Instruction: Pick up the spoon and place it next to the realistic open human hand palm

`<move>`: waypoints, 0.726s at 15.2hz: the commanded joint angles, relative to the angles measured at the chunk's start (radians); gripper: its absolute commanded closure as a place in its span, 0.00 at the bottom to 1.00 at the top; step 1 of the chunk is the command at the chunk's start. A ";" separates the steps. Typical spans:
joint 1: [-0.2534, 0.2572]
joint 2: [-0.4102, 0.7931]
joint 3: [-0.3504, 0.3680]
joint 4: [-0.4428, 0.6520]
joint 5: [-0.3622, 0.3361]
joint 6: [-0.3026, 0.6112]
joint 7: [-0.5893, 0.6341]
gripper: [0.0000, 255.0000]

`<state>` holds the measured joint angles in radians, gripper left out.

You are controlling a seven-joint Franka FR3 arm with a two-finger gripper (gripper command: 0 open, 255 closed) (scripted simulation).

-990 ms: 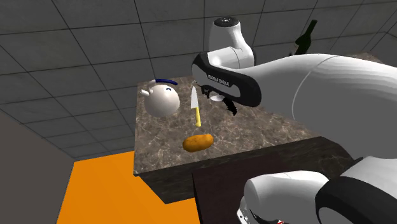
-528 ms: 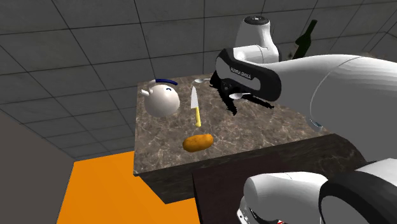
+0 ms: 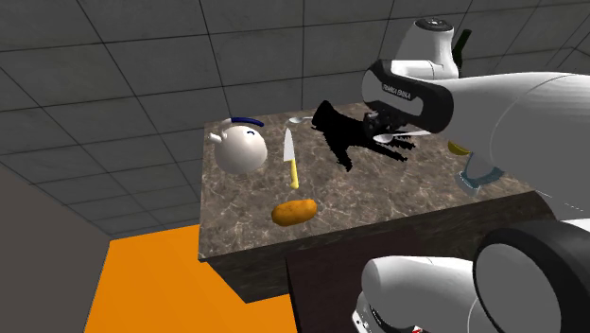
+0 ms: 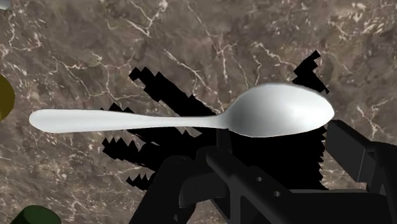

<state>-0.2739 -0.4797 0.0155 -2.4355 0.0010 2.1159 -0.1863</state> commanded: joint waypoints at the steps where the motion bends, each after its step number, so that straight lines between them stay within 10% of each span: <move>1: -0.018 0.013 -0.037 0.008 -0.011 0.006 -0.050 1.00; 11: -0.096 0.161 -0.225 0.147 -0.027 0.014 -0.304 1.00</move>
<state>-0.3644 -0.3440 -0.1919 -2.3136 -0.0284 2.1304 -0.4643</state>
